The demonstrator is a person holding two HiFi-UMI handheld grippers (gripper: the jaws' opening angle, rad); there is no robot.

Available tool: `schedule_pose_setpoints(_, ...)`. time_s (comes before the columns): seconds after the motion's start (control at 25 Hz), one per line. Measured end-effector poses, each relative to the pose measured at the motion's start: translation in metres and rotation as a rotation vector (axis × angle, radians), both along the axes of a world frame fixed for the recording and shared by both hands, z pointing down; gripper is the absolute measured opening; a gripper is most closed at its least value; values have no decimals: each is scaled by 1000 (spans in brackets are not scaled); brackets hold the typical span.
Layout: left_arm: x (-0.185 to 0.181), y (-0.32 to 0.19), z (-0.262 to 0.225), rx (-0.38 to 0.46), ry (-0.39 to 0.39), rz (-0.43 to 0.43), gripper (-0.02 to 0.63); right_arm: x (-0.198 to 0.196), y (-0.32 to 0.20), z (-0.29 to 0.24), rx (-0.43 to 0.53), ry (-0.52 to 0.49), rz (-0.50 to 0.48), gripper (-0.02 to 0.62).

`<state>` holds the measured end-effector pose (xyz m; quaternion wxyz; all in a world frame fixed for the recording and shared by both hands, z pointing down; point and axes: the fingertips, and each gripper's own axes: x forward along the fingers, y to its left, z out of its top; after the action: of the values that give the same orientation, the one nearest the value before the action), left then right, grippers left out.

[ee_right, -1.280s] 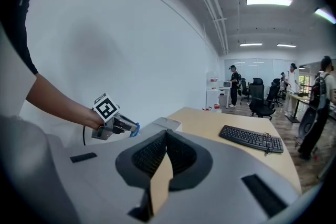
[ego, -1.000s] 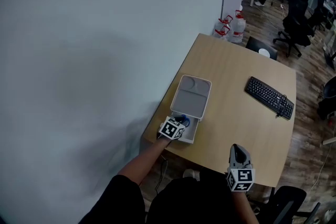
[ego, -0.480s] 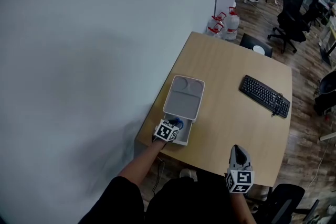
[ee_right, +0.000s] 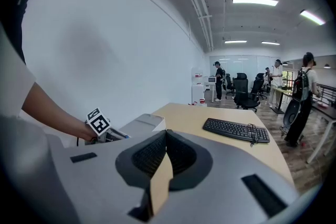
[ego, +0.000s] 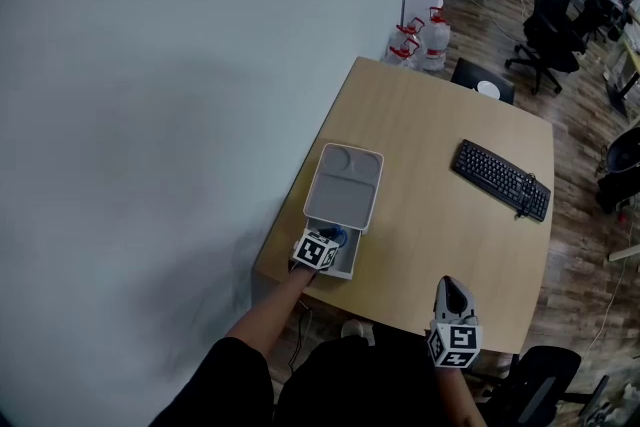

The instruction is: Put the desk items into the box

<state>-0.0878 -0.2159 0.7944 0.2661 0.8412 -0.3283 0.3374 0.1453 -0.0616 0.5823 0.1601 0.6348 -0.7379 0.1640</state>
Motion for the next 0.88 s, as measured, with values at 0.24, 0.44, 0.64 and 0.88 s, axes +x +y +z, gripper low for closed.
schedule_pose_setpoints(0.24, 10, 3, 12, -41, -24, 29, 75, 3, -5, 2, -3, -9, 2, 60)
schedule_pose_setpoints(0.44, 18, 4, 20, -55, -51, 61, 76, 6, -7, -3, -5, -4, 12, 60)
schedule_pose_setpoints(0.64, 17, 1, 33, -90, -59, 41, 77, 13, -4, 2, -13, -1, 29, 60)
schedule_pose_setpoints(0.88, 15, 6, 43, -87, -92, 69, 77, 17, -5, -1, -9, 1, 39, 60)
